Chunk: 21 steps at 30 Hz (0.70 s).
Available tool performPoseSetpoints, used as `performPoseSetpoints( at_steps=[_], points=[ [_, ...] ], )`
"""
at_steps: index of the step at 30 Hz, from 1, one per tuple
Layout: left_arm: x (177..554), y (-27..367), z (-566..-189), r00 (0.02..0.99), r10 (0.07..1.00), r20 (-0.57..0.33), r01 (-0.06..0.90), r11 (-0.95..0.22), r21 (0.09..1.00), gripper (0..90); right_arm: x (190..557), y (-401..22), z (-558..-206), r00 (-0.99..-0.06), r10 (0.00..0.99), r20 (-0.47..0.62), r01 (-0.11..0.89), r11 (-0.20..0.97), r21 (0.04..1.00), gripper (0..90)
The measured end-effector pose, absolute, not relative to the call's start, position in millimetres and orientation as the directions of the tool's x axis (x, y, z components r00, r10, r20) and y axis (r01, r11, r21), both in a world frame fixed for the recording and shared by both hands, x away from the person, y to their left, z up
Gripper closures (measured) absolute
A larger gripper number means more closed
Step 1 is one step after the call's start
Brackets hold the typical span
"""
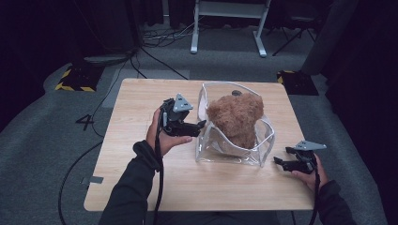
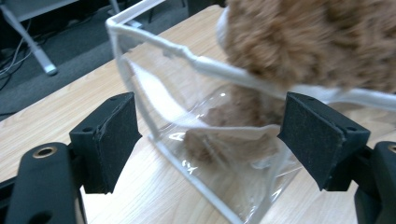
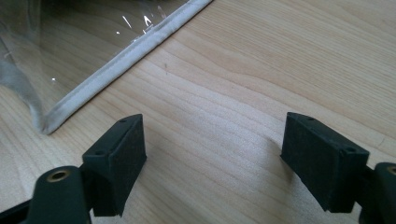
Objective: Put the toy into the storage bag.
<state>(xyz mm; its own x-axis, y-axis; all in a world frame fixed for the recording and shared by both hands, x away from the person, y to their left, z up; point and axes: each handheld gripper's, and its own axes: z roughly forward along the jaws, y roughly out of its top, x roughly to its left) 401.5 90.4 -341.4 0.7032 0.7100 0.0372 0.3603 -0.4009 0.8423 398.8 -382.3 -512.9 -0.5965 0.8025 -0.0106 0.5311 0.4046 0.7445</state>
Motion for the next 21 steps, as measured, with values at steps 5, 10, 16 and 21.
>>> performPoseSetpoints(
  at_steps=[5,10,16,21],
  points=[
    [404.7,99.7,-347.4,0.681,0.731,0.048,0.369,-0.398,0.839,19.6,398.8,-382.3,-512.9,-0.596,0.803,-0.01,0.531,0.405,0.744,21.6],
    [409.4,106.5,-354.7,0.663,0.747,0.044,0.391,-0.397,0.83,19.6,398.8,-382.3,-512.9,-0.596,0.803,-0.01,0.531,0.404,0.744,21.6],
    [413.6,112.3,-363.5,0.652,0.757,0.047,0.405,-0.4,0.822,19.1,398.9,-382.3,-512.9,-0.596,0.803,-0.01,0.531,0.404,0.744,21.6],
    [415.9,117.3,-370.9,0.638,0.768,0.051,0.419,-0.402,0.814,18.4,398.8,-382.3,-512.9,-0.596,0.803,-0.01,0.531,0.404,0.744,21.6]
  ],
)
